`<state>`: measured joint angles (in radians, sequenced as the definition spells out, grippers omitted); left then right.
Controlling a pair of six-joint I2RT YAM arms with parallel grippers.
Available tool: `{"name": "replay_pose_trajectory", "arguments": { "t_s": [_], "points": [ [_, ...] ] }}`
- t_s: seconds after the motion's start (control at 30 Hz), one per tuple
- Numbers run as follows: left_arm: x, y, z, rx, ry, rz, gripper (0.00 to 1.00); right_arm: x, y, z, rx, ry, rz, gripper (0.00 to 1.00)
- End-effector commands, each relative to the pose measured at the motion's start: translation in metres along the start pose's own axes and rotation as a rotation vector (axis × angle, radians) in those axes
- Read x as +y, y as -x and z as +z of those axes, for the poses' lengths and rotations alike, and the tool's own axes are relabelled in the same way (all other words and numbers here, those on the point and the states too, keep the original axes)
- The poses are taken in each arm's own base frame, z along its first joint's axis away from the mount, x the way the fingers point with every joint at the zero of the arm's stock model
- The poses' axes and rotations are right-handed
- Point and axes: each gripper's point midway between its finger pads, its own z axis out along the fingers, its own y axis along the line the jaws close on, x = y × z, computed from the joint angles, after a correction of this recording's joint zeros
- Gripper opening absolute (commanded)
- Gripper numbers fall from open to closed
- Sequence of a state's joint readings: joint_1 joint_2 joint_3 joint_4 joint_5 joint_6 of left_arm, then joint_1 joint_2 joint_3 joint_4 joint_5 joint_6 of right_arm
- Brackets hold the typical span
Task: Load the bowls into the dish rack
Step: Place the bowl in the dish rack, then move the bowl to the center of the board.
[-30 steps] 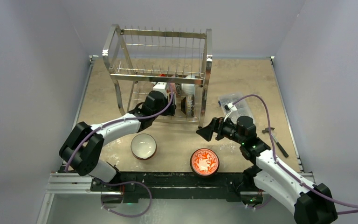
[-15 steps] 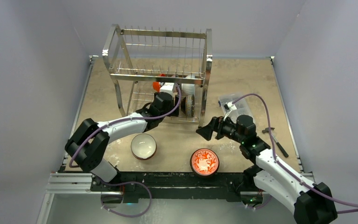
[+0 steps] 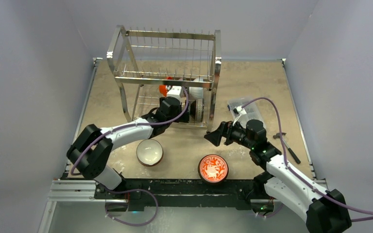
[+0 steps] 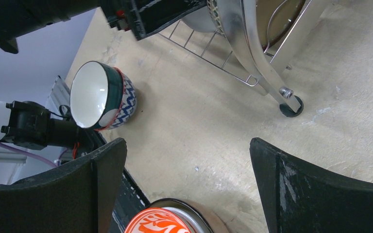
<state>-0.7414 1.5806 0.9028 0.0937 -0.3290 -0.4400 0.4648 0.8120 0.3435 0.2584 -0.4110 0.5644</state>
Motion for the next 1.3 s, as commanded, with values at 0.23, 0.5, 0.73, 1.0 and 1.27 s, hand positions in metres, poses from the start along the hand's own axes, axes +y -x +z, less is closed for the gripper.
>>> {"name": "replay_pose_trajectory", "arguments": {
  "t_s": [0.23, 0.5, 0.73, 1.0, 1.27],
  "points": [
    [-0.018, 0.037, -0.051, -0.125, -0.122, -0.141, 0.97, 0.010, 0.014, -0.001, -0.035, 0.025, -0.034, 0.99],
    [0.009, 0.016, -0.079, -0.125, -0.079, -0.199, 0.97, 0.010, 0.015, -0.001, -0.038, 0.024, -0.036, 0.98],
    [0.050, -0.009, -0.112, -0.083, 0.055, -0.243, 0.95, 0.010, 0.016, 0.006, -0.035, 0.040, -0.041, 0.99],
    [0.104, -0.023, -0.166, -0.068, 0.283, -0.372, 0.93, 0.007, 0.012, 0.012, -0.018, 0.048, -0.037, 0.99],
    [0.133, -0.050, -0.200, 0.035, 0.465, -0.493, 0.77, 0.004, 0.012, 0.016, -0.013, 0.045, -0.038, 0.99]
  ]
}}
